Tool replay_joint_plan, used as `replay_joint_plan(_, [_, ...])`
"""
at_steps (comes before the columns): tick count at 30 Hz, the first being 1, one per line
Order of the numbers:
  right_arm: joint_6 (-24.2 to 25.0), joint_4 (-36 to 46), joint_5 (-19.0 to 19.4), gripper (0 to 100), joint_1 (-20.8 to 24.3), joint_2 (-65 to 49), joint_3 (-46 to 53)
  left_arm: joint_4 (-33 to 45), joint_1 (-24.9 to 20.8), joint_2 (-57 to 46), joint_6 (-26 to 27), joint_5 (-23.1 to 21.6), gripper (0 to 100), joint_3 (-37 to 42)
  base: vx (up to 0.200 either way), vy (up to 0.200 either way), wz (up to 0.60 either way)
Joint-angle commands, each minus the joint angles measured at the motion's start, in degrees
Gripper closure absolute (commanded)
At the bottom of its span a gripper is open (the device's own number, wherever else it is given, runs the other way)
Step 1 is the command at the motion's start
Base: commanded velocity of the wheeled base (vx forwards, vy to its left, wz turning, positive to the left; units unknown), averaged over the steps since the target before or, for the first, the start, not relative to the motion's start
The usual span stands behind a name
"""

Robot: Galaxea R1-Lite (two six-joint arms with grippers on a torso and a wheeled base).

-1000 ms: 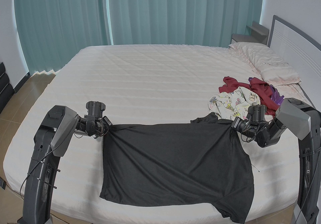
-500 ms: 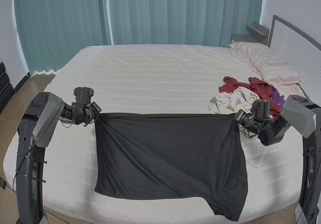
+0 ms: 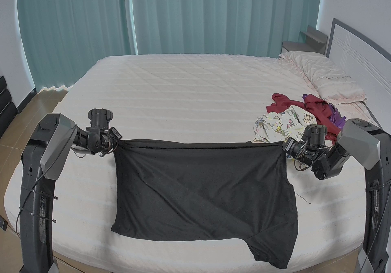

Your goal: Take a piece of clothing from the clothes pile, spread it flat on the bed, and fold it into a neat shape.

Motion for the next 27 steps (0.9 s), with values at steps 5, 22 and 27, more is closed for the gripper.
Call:
replay_joint_plan(5, [-0.12, -0.06, -0.12, 0, 0.89, 3.52, -1.18, 0.44, -0.13, 5.67, 0.26, 0.04, 0, -3.25, 0.000, 0.000, 0.00])
replay_joint_plan(22, [1.81, -3.93, -0.47, 0, -0.34, -13.09, 21.67, 2.11, 2.07, -22.81, -3.00, -14.55, 0, 30.94, 0.000, 0.000, 0.00])
replay_joint_plan(27, [6.38, -7.27, -0.65, 0, 2.56, -17.92, 30.81, -2.37, 0.31, -30.90, -3.00, -18.59, 0, 47.02, 0.000, 0.000, 0.00])
